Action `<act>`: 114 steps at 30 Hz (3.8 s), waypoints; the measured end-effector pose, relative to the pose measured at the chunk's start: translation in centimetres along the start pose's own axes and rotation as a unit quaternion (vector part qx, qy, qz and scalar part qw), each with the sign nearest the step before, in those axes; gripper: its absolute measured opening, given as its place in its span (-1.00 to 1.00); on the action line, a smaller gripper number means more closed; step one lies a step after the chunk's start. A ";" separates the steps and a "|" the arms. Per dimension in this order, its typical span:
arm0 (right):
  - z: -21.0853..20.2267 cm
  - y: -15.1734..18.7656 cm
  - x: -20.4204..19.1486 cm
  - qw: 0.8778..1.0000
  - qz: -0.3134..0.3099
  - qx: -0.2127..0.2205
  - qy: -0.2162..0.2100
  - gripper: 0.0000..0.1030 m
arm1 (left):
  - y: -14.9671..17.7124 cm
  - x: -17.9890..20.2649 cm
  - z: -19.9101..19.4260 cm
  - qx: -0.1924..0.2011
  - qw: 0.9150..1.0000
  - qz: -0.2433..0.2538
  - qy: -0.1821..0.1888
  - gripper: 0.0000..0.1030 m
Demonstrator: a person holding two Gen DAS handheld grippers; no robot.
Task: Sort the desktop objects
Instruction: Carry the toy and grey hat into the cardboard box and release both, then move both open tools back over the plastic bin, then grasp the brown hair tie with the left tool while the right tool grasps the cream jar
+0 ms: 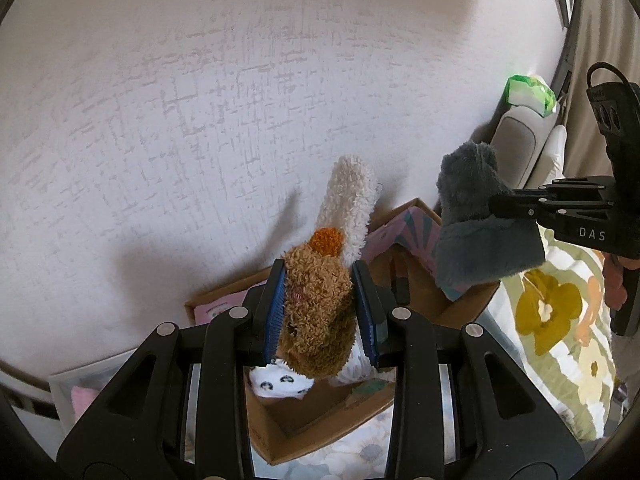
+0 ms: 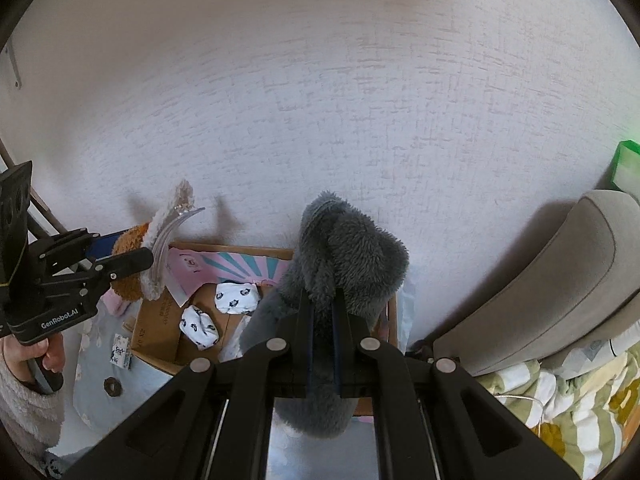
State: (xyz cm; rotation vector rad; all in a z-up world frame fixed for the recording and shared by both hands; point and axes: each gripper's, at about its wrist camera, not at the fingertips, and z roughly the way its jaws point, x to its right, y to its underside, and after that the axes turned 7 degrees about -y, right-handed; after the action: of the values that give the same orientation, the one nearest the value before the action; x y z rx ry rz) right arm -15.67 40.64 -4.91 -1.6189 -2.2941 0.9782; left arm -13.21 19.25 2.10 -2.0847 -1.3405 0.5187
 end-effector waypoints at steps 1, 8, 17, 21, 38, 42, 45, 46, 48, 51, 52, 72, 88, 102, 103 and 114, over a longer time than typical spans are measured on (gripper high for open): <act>-0.1 -0.1 0.1 1.000 -0.001 -0.001 -0.003 -0.87 | 0.0 0.1 0.2 -0.002 1.000 -0.001 -0.001 -0.44; 3.5 0.7 -0.1 0.999 -0.007 -0.047 -0.024 -0.82 | 1.0 0.2 3.5 -0.059 0.998 -0.023 -0.014 0.06; 4.1 1.4 -0.9 0.999 -0.015 -0.041 0.013 0.24 | 1.6 -2.3 2.4 -0.051 0.996 -0.042 -0.065 1.00; 2.2 0.3 -1.6 1.000 -0.018 -0.016 0.014 0.32 | 1.6 -4.0 0.6 -0.038 0.995 -0.057 -0.072 1.00; 1.0 -1.1 -10.1 0.998 -0.059 0.007 -0.005 0.32 | 4.2 -13.7 -8.8 0.007 0.986 -0.083 -0.145 1.00; 1.5 -0.9 -12.5 0.997 -0.073 0.006 -0.009 0.32 | 5.9 -16.2 -10.2 0.006 0.983 -0.102 -0.151 1.00; 2.2 -0.7 -14.3 0.996 -0.081 0.006 -0.021 0.32 | 7.2 -17.7 -11.2 0.002 0.981 -0.111 -0.157 1.00; 2.4 -0.7 -15.0 0.996 -0.084 0.007 -0.026 0.32 | 7.7 -18.2 -11.5 0.001 0.981 -0.113 -0.160 1.00; 2.9 -0.6 -16.3 0.995 -0.089 0.006 -0.035 0.32 | 8.5 -19.0 -12.0 -0.002 0.979 -0.116 -0.166 1.00; 3.6 -0.3 -18.4 0.994 -0.099 0.001 -0.051 0.32 | 10.0 -20.2 -13.1 -0.003 0.978 -0.125 -0.167 1.00; 3.8 -0.2 -19.1 0.993 -0.103 -0.001 -0.054 0.32 | 10.3 -20.4 -13.2 -0.003 0.978 -0.127 -0.166 1.00; 15.6 2.2 -29.8 0.936 -0.300 -0.131 -0.128 0.32 | 25.0 -15.4 -11.4 0.001 0.985 -0.113 -0.128 0.93; 25.8 7.1 -33.5 0.850 -0.427 -0.274 -0.140 0.07 | 32.2 -10.9 -3.2 -0.045 0.983 -0.147 -0.105 0.54; 28.6 8.8 -33.9 0.824 -0.441 -0.324 -0.148 -0.48 | 32.8 -11.6 -2.8 -0.044 0.984 -0.131 -0.109 -0.27; 28.6 8.8 -33.9 0.825 -0.439 -0.324 -0.149 -0.49 | 32.8 -11.6 -2.8 -0.044 0.985 -0.128 -0.110 -0.29; 27.7 8.9 -34.1 0.837 -0.428 -0.306 -0.150 -0.50 | 32.9 -11.5 -3.4 -0.042 0.987 -0.116 -0.104 -0.60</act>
State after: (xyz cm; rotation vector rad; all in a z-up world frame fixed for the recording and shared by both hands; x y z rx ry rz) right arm -8.66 0.65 -23.83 -0.3359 -3.2545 0.2782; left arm 6.37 -2.41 -17.34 -1.9465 -1.7266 0.6016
